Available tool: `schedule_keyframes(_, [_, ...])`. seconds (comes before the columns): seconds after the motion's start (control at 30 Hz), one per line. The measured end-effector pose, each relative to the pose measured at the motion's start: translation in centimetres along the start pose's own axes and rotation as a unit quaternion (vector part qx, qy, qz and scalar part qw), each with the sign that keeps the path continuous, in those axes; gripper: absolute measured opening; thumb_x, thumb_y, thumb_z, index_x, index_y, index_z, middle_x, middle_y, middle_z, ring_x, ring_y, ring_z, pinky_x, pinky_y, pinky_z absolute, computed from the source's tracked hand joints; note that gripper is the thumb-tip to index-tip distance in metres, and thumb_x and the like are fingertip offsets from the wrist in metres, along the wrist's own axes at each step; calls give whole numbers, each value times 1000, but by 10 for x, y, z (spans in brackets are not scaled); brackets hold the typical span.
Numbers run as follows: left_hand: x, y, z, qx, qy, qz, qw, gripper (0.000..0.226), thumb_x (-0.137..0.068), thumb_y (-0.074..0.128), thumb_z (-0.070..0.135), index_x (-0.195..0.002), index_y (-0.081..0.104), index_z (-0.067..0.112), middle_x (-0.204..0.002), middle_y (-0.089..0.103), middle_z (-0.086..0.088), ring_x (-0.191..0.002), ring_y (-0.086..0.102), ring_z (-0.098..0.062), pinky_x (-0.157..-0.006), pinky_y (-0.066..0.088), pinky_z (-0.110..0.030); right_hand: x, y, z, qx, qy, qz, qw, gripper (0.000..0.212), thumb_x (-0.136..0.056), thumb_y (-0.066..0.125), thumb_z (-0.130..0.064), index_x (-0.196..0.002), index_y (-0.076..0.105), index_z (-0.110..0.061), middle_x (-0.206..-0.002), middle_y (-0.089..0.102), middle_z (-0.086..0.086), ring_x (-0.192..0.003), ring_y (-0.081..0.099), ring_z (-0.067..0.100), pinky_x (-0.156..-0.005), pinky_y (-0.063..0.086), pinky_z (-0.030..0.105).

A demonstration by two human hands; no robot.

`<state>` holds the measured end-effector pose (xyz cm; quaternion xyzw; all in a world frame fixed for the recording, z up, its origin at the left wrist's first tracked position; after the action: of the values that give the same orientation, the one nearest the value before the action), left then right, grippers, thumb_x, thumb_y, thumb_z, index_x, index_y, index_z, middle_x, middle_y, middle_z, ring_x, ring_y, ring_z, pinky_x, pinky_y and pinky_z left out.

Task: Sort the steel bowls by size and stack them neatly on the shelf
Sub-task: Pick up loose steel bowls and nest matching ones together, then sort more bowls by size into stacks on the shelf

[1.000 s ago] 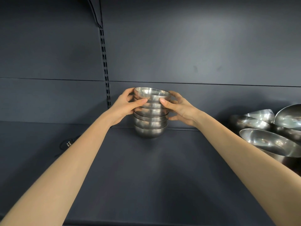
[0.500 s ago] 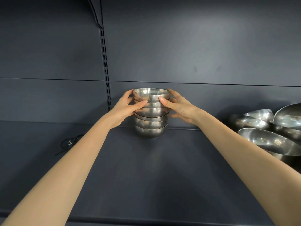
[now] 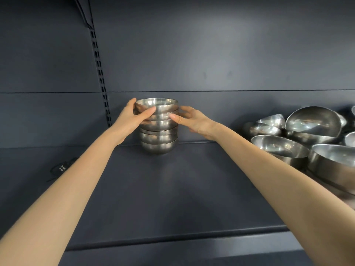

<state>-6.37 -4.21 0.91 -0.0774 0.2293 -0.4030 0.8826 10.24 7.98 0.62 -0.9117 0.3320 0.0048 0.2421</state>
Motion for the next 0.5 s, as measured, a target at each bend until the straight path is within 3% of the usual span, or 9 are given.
schedule_keyframes(0.07, [3,-1,-2,-11,-3,3,1000,92,-85,68,41,-151,16,4,-102,50,21,-84,57,14,-91,43,-13,8,-2,1,39,-5,16,999,80,-89,62,-43,-151,21,-14,-155,30,1,-142,28,13,-105,30,24])
schedule_keyframes(0.1, [7,-1,-1,-18,3,4,1000,101,-79,70,51,-150,18,3,-115,55,14,-100,59,9,-97,43,-17,13,-4,2,64,-8,23,998,84,-87,63,-45,-151,19,-14,-156,26,2,-143,26,14,-110,28,26])
schedule_keyframes(0.17, [20,-1,6,-50,16,14,999,105,-78,67,61,-153,15,9,-150,38,5,-136,39,-9,-114,29,-32,24,-8,2,117,-10,31,993,90,-84,64,-51,-152,17,-14,-158,24,3,-144,25,16,-114,25,30])
schedule_keyframes(0.2, [26,-1,9,-78,30,22,996,96,-84,62,58,-154,14,15,-156,26,5,-142,28,-13,-115,22,-31,31,-11,2,140,-10,34,989,92,-84,63,-53,-153,17,-15,-158,23,2,-144,25,16,-114,25,30])
schedule_keyframes(0.27, [37,0,15,-138,75,27,987,81,-90,55,55,-153,17,20,-158,19,8,-144,21,-12,-112,18,-29,48,-17,1,183,-13,46,982,91,-84,61,-56,-153,17,-17,-158,24,1,-143,27,16,-107,29,24])
schedule_keyframes(0.33, [48,1,21,-209,122,24,970,78,-90,51,60,-152,22,23,-159,17,10,-145,18,-14,-115,19,-38,67,-24,1,223,-17,61,973,89,-85,58,-57,-153,17,-17,-158,24,0,-141,30,16,-103,29,22])
schedule_keyframes(0.5, [82,20,38,-324,139,-21,935,73,-91,46,61,-151,25,25,-159,19,12,-145,19,-18,-113,21,-43,120,-49,5,334,0,66,940,95,-80,52,-69,-153,16,-18,-159,18,-1,-146,17,15,-119,19,38])
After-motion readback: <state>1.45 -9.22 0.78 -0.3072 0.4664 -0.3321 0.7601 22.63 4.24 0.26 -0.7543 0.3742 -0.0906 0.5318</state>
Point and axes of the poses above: each hand's wrist, its own x-axis away from the middle knuckle, its own y-axis out of the palm, z = x × y, the point moved 1 cm from there along -x, towards the middle knuckle
